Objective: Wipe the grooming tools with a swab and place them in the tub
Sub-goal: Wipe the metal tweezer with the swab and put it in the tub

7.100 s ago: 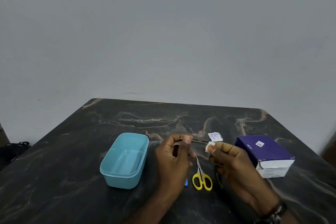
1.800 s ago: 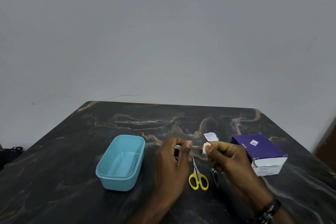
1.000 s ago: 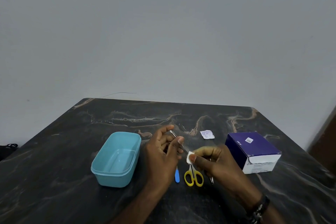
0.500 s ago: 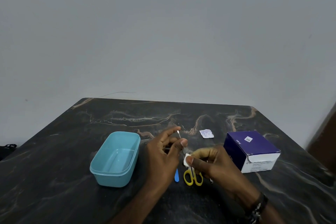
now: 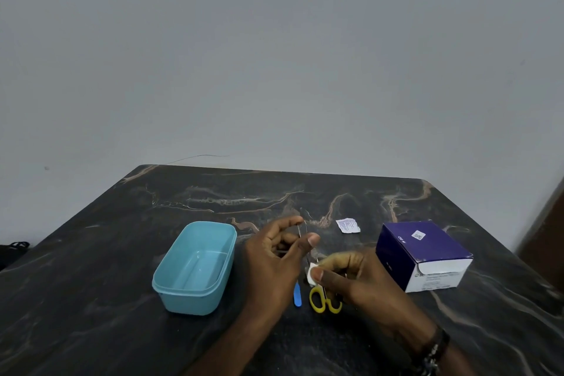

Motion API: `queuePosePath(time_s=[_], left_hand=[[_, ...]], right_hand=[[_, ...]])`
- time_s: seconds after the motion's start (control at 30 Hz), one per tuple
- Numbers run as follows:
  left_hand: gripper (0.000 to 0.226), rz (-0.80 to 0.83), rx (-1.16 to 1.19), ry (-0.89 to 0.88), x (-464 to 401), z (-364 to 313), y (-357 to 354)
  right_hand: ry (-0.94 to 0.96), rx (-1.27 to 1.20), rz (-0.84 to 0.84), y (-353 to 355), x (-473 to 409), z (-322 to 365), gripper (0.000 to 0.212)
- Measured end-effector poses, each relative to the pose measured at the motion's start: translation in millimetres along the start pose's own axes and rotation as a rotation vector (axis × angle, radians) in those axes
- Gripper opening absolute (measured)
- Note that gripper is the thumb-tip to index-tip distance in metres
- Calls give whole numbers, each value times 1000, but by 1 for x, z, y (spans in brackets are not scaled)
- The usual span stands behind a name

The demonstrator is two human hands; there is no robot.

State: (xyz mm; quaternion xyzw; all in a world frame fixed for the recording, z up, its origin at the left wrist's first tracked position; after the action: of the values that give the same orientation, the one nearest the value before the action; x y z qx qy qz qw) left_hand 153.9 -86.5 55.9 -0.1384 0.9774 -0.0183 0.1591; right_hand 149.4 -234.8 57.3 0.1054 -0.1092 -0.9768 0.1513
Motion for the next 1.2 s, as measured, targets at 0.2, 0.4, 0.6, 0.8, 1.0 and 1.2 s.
queuePosePath(time_s=[0.2, 0.4, 0.6, 0.8, 1.0, 1.2], left_hand=[[27, 41, 33, -8, 6, -1, -8], [27, -47, 31, -25, 2, -5, 0], [27, -30, 50, -9, 3, -3, -3], [28, -28, 31, -5, 6, -4, -5], [42, -182, 63, -31, -8, -30, 19], [40, -240, 28, 0, -27, -68, 62]], right_hand=[[46, -33, -79, 5, 0, 4, 15], [3, -19, -14, 3, 1, 2, 17], [21, -22, -58, 3, 0, 2, 16], [13, -54, -73, 4, -1, 2, 17], [-33, 22, 26, 0, -1, 4, 16], [3, -26, -79, 9, 0, 9, 23]])
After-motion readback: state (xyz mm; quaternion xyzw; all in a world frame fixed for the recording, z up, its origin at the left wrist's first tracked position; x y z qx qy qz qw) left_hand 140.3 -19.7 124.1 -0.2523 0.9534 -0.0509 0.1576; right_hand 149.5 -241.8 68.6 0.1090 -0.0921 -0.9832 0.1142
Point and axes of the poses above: each hand's wrist, its own x-axis away from the middle knuckle, its own y-axis out of the back of the hand, z = x × y, the point moved 4 cm from there along -x, towards the middle knuckle, and after that the axes turned 5 degrees about y, right-handed, at the moved point
